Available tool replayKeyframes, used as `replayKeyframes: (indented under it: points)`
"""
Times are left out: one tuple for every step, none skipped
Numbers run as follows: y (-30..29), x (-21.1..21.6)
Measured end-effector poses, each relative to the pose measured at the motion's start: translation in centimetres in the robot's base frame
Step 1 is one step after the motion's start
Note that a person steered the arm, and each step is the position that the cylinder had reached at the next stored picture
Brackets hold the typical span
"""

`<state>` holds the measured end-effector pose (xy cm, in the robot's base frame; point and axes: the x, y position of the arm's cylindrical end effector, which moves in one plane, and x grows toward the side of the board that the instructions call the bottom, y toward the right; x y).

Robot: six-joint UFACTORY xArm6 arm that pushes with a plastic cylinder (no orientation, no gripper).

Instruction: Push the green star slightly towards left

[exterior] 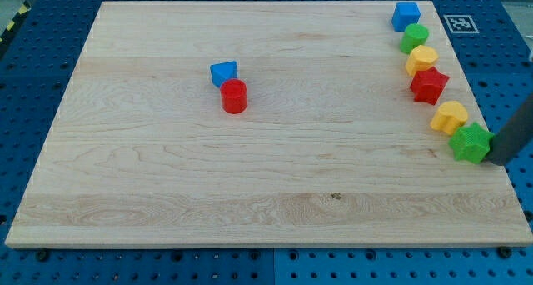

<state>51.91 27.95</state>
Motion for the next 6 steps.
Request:
replayKeyframes:
  points:
    - [-2.6,-0.2]
    - [-4.3,-0.3]
    - [-4.7,-0.5]
    - [-2.2,-0.5]
    - [0.2,-0.8]
    - [0.5,-3.3]
